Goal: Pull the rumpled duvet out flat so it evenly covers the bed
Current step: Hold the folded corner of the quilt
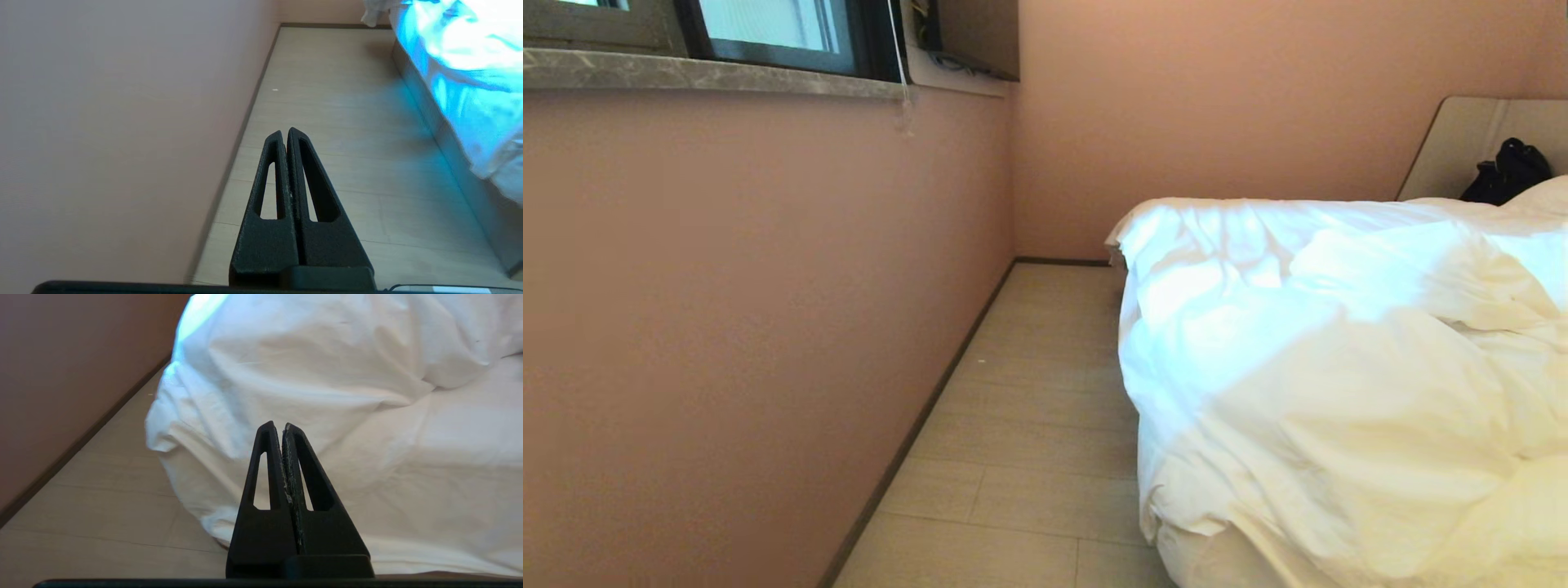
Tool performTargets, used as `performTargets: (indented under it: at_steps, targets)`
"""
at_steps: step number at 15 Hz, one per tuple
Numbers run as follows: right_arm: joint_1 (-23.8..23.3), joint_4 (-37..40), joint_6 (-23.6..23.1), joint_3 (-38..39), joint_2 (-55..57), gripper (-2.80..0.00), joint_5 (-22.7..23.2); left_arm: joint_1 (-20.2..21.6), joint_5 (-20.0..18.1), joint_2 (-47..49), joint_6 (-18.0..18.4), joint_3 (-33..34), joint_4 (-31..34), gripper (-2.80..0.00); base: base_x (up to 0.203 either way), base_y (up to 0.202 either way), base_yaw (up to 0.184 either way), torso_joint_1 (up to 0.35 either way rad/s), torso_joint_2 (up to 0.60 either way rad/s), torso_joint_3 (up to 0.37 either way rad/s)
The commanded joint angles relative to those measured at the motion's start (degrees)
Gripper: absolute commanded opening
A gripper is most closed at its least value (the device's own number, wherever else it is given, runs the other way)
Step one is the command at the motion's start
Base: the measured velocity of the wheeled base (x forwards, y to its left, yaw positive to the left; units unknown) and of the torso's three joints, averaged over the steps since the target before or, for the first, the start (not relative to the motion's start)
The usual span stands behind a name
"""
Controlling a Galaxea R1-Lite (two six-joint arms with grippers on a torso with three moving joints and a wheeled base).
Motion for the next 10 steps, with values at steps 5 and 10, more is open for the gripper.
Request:
performTargets:
  at_steps: [5,10]
  targets:
    - [0.04,-0.01,-0.08,0.0,-0.02,-2.8,0.0,0.03,0.02,0.06,-0.07,-0.01,0.03,-2.8,0.0,-0.192,0.002,-0.001,0.0,0.003]
    - [-0.03,-0.01,-0.08,0.0,0.0,-2.8,0.0,-0.05,0.02,0.06,-0.16,-0.01,0.03,-2.8,0.0,-0.191,-0.001,0.005,0.01,0.002]
